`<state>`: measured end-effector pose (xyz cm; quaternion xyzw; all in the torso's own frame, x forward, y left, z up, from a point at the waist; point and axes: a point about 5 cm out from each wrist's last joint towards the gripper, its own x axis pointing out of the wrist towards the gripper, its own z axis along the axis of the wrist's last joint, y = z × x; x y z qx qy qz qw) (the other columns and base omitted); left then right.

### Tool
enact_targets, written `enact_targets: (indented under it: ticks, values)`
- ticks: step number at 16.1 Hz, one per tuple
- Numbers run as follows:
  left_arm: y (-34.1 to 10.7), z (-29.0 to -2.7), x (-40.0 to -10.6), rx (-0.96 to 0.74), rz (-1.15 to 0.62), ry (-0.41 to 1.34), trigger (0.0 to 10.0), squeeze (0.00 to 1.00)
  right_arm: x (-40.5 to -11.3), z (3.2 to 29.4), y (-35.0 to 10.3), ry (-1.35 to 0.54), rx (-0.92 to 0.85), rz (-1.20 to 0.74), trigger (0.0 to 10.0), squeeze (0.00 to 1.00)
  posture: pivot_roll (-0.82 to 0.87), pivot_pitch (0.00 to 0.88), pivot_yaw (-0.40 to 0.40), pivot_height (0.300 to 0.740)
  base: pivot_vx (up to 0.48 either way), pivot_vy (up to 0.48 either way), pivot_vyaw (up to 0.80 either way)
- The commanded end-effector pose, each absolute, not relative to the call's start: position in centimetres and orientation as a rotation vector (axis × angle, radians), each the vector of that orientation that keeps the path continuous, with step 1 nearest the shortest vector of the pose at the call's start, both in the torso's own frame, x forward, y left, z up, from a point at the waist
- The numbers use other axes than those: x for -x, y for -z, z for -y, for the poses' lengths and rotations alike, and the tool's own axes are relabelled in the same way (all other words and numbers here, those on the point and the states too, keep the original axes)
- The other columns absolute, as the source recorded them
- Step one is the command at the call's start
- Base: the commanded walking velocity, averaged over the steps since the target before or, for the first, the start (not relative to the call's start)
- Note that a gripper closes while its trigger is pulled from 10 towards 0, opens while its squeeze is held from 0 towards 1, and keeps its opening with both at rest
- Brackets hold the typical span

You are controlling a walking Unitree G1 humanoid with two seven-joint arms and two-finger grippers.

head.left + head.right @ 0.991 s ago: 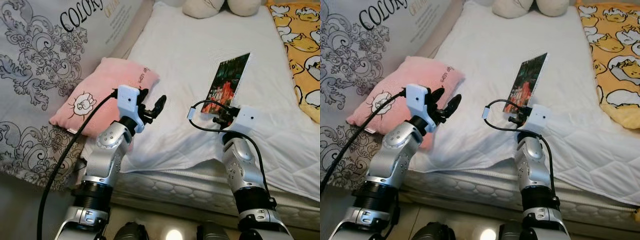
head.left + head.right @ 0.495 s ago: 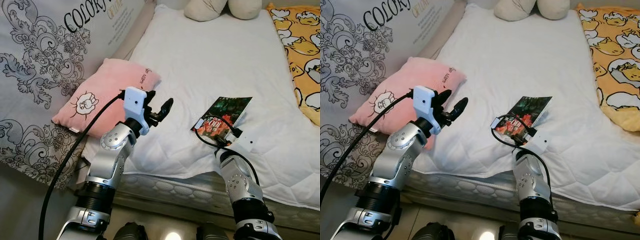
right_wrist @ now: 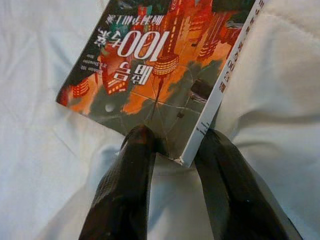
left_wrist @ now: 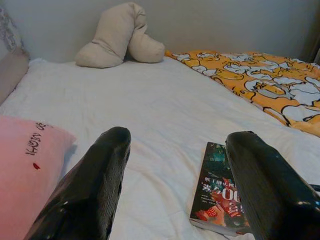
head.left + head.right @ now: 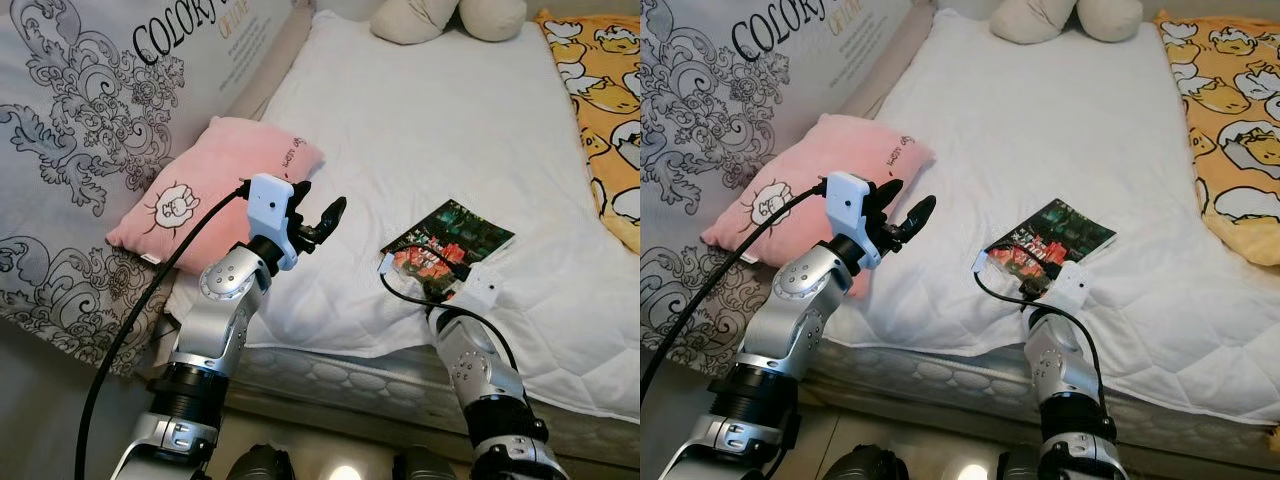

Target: Clean up the room

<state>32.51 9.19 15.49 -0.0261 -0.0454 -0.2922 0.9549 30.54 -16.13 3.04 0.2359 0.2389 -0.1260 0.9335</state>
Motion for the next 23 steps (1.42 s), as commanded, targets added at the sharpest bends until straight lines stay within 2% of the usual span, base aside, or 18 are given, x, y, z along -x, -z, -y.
enact_targets:
  ticks: [1, 2, 3, 6, 13, 15, 18, 23]
  values:
    - [-15.5, -9.3, -32.5, 0.030, 0.096, 0.598, 10.0, 0.00, -31.0, 15.6, -3.3, 0.236, -0.487, -0.490, 10.0, 0.00, -0.12, 0.031, 0.084, 0.715, 0.000, 0.000, 0.00]
    - [-15.5, -9.3, -32.5, 0.025, 0.097, 0.601, 10.0, 0.00, -31.4, 15.5, -3.6, 0.227, -0.495, -0.474, 2.0, 0.00, -0.11, 0.029, 0.084, 0.715, 0.000, 0.000, 0.00]
    - [-15.5, -9.3, -32.5, 0.023, 0.098, 0.603, 10.0, 0.00, -31.7, 15.5, -3.8, 0.226, -0.502, -0.467, 0.0, 0.00, -0.11, 0.029, 0.085, 0.715, 0.000, 0.000, 0.00]
    - [-15.7, -9.4, -32.6, 0.012, 0.106, 0.603, 10.0, 0.00, -32.8, 14.8, -4.9, 0.202, -0.514, -0.425, 0.0, 0.00, -0.10, 0.028, 0.081, 0.715, 0.000, 0.000, 0.00]
    - [-15.5, -9.3, -32.5, 0.007, 0.104, 0.613, 10.0, 0.00, -33.2, 13.5, -6.6, 0.157, -0.513, -0.355, 0.0, 0.00, -0.11, 0.026, 0.081, 0.715, 0.000, 0.000, 0.00]
    - [-15.3, -9.4, -32.6, 0.017, 0.087, 0.597, 10.0, 0.00, -33.8, 13.6, -8.5, 0.119, -0.409, -0.247, 0.0, 0.00, -0.11, 0.025, 0.080, 0.715, 0.000, 0.000, 0.00]
    - [-14.4, -10.3, -33.2, 0.115, 0.032, 0.481, 10.0, 0.00, -34.2, 13.1, -11.1, 0.054, -0.239, -0.094, 0.0, 0.00, -0.11, 0.021, 0.080, 0.715, 0.000, 0.000, 0.00]
    - [-14.5, -10.1, -33.2, 0.162, 0.048, 0.428, 10.0, 0.00, -33.6, 13.1, -11.4, 0.021, -0.174, -0.046, 0.0, 0.00, -0.12, 0.000, 0.073, 0.715, 0.000, 0.480, 0.00]
